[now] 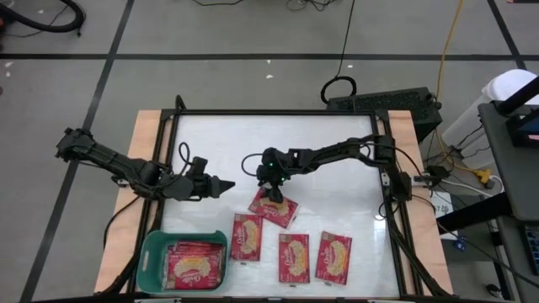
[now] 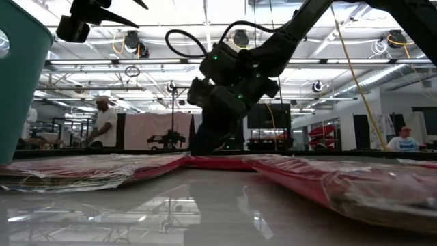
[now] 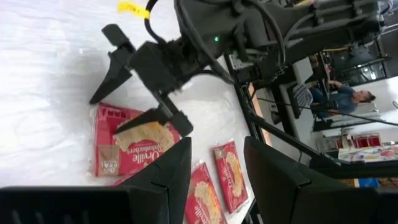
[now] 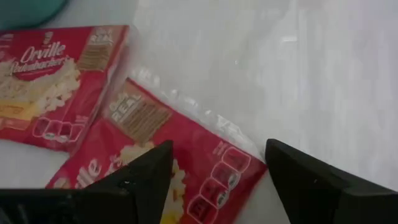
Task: Sort popcorn bags into baskets
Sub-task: Put the red popcorn bag into the green bin
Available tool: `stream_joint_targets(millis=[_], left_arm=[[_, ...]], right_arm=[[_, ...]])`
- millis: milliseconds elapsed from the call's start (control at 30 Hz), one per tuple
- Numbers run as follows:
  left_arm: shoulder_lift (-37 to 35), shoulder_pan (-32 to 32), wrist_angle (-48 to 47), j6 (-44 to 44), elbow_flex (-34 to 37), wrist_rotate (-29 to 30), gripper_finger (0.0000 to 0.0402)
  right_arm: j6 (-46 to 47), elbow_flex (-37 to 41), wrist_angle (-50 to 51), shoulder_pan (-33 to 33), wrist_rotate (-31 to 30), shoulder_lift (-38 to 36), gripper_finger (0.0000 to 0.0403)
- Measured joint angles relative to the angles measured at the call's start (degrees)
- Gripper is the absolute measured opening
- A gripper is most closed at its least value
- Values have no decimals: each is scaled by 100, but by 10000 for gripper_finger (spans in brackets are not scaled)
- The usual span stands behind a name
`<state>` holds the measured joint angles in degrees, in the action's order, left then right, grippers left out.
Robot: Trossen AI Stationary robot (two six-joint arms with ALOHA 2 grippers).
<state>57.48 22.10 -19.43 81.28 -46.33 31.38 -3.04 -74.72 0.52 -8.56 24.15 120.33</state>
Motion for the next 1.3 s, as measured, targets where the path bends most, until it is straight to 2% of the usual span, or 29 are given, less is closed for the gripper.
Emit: stream_joint_targets(millis=[133, 267, 367, 600, 667, 1000, 1167, 1300], left_arm=[[-3, -60, 6, -1, 0, -166, 152], [-9, -68, 2, -22, 0, -289, 152], [-9, -84, -1, -27, 0, -287, 152], [-9, -249, -4, -165, 0, -285, 152], [-9, -317, -3, -248, 0, -285, 152], [40, -720, 48, -674, 0, -288, 152], [386, -763, 115, -1181, 0, -299, 153], [798, -762, 412, -1562, 4, -692, 159]], right_arm=[[-1, -13, 29, 133, -70, 123, 235], [-351, -8, 88, 295, -568, 120, 199], [-537, -4, 126, 377, -919, 77, 154], [-326, 7, 364, 430, -906, -49, 31], [-327, 20, 505, 462, -898, -158, 8], [108, 26, 1114, 444, -916, -1109, 0], [251, 26, 1402, 446, -921, -1466, 0], [281, 26, 1673, 446, -953, -1738, 0]])
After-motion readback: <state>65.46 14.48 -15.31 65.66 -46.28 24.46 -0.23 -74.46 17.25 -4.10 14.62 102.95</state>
